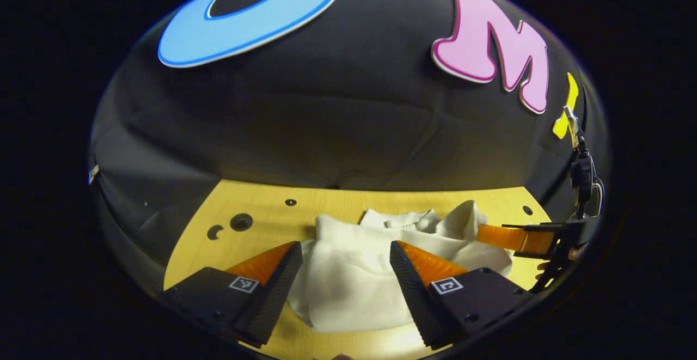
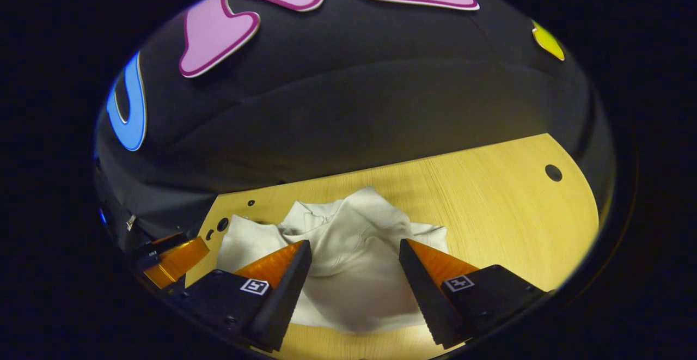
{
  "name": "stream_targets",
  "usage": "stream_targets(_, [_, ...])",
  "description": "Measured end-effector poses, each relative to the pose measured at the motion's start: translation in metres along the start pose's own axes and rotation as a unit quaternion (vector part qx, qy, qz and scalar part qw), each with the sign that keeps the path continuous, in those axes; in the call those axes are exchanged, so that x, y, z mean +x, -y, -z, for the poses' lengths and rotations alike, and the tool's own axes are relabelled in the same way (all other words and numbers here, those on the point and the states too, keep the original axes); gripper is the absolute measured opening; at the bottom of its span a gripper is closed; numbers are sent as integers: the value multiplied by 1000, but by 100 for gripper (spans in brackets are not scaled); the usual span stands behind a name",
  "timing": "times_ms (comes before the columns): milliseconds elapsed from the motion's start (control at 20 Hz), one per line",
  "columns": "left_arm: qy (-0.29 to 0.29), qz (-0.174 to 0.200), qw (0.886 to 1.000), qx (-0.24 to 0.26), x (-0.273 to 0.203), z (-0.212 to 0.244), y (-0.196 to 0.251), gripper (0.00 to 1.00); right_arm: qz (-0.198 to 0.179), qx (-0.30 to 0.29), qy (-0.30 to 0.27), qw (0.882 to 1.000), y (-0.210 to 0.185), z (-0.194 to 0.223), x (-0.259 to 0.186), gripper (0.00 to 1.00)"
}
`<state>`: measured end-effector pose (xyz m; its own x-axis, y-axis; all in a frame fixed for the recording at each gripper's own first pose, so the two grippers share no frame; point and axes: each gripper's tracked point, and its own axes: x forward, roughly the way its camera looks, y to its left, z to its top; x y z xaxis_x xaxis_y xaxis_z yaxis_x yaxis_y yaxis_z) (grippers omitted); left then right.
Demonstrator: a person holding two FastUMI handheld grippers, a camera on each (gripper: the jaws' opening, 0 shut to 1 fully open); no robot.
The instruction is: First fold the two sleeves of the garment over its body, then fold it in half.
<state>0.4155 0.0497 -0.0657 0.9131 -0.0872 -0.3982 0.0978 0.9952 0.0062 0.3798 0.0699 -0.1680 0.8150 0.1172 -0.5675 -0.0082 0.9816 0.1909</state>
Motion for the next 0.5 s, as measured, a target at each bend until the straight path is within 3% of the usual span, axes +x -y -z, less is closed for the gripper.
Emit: stream_targets(500, [64,-5,998,-6,-111,-22,6,99,22,-27,65,997,15,-13,-104,98])
